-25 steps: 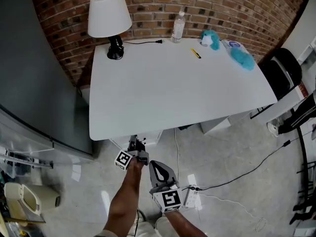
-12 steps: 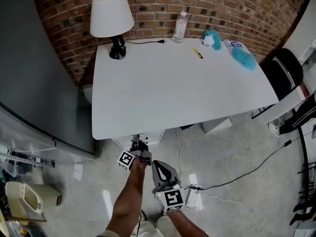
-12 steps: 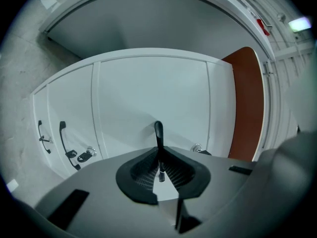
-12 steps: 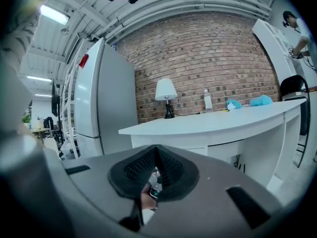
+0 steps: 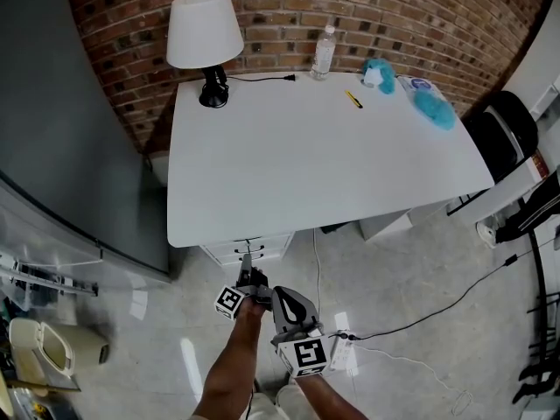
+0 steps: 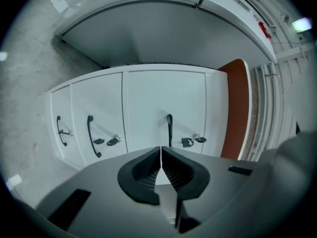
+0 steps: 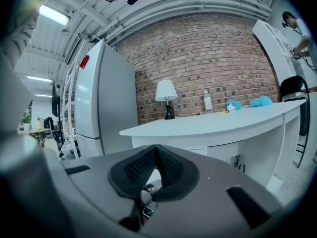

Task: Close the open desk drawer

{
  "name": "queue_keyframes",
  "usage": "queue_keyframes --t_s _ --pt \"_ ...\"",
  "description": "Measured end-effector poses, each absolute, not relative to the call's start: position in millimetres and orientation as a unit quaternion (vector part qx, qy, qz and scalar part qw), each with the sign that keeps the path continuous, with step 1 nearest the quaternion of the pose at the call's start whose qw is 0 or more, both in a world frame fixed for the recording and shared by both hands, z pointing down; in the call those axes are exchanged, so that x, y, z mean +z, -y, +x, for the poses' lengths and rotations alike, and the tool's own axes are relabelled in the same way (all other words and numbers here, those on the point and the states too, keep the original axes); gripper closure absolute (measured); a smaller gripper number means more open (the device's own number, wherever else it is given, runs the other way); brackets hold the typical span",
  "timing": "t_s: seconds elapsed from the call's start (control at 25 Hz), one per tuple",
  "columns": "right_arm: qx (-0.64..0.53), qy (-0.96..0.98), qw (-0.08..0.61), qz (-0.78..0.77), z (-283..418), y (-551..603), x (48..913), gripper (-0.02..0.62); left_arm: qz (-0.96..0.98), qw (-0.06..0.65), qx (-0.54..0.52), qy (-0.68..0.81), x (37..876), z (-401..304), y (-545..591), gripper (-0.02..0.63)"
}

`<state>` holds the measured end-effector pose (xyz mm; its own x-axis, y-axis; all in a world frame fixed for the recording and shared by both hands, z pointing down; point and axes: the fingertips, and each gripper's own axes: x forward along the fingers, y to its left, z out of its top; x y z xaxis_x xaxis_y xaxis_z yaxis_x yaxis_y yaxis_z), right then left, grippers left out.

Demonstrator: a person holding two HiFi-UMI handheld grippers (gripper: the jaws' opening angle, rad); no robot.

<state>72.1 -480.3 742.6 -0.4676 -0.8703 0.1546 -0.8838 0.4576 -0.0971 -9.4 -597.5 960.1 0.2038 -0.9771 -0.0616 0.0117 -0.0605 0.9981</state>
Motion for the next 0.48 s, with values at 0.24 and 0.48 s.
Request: queue_keyframes --t_s 0.24,0.48 --pt "0.094 0.847 0.04 0.521 77.4 480.0 726.1 0.584 0.575 0.526 -0.467 0.417 916.6 -12.7 559.5 0.591" --pt "0.087 0.85 0.03 0.518 73.4 472.3 676.0 0.584 0.598 0.499 -0.466 0.42 833.4 -24.0 523.1 0.591"
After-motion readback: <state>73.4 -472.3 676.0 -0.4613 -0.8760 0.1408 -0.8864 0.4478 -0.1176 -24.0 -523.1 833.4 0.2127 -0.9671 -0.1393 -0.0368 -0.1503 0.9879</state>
